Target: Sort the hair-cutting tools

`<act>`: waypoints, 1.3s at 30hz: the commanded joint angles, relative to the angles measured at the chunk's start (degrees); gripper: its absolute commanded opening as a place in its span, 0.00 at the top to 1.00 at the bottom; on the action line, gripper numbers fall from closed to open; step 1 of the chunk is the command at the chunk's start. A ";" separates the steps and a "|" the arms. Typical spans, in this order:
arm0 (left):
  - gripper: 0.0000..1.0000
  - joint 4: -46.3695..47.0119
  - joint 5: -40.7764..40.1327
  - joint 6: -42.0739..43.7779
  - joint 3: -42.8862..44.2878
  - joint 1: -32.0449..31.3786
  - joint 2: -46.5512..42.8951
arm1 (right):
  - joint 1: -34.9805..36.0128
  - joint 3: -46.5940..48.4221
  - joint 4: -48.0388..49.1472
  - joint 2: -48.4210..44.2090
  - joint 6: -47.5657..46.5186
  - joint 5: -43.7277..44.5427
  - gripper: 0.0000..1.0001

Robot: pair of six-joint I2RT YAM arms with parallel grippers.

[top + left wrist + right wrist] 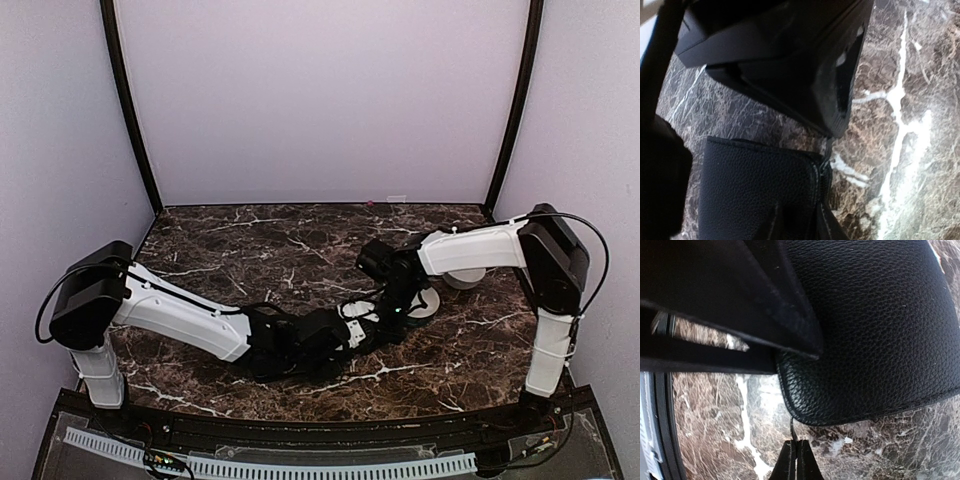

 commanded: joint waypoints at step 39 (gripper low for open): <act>0.57 -7.47 15.10 -18.32 -16.68 10.02 -13.01 | -0.02 13.39 2.18 7.38 9.91 10.15 1.00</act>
